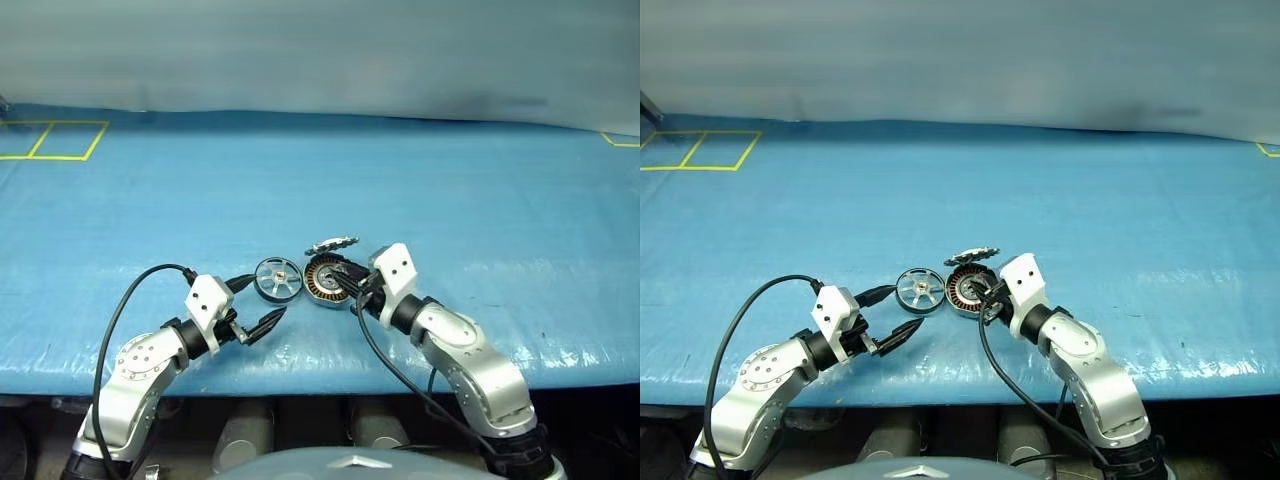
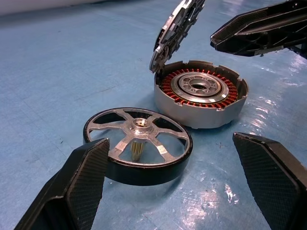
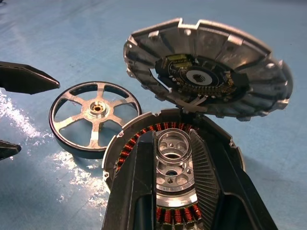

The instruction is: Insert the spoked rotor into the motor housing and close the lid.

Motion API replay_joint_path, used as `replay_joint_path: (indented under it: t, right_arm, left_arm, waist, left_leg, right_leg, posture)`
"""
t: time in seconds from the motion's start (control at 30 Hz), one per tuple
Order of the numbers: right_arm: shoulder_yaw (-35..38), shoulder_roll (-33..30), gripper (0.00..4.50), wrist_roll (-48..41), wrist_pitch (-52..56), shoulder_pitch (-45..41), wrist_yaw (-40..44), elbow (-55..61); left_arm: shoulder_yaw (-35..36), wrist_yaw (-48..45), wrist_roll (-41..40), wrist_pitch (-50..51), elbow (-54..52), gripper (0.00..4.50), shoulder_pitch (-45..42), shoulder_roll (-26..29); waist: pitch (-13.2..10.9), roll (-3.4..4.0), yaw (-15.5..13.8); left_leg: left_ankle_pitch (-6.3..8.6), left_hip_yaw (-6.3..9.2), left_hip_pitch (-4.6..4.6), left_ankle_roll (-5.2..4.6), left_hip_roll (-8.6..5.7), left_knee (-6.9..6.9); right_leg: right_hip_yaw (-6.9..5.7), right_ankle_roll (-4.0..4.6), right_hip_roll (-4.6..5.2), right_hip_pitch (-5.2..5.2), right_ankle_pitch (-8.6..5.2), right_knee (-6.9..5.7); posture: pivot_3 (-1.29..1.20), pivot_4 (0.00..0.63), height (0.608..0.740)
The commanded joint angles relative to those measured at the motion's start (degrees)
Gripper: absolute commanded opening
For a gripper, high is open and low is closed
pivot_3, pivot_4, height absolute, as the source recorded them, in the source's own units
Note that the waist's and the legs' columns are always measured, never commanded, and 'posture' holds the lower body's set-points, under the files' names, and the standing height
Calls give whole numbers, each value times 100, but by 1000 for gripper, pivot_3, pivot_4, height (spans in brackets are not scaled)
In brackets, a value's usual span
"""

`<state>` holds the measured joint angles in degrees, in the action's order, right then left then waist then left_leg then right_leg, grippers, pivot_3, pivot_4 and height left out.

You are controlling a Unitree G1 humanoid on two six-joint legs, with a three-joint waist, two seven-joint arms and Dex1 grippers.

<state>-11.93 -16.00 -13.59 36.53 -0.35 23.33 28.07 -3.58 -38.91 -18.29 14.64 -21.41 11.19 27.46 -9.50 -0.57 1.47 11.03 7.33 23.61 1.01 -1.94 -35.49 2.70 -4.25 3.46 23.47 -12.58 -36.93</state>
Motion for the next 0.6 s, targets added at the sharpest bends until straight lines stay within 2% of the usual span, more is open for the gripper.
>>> replay_joint_path:
  t: [0.03, 0.6]
  right_arm:
    - [-81, 115, 664, 57, -183, -129, -65, -102]
    - [-97, 358, 664, 105, -333, -218, -106, -620]
  left_arm:
    - [47, -29, -58, -25, -268, 4500, 25, 37]
    - [15, -25, -65, -3, -284, 4500, 22, 44]
  waist:
    - [0, 0, 0]
    - [-1, 1, 7]
  left_leg:
    - [0, 0, 0, 0, 0, 0]
    - [0, 0, -1, 0, 0, 1]
  right_leg:
    - [0, 0, 0, 0, 0, 0]
    - [0, 0, -1, 1, 0, -1]
  posture:
    - [0, 150, 740]
    - [0, 150, 740]
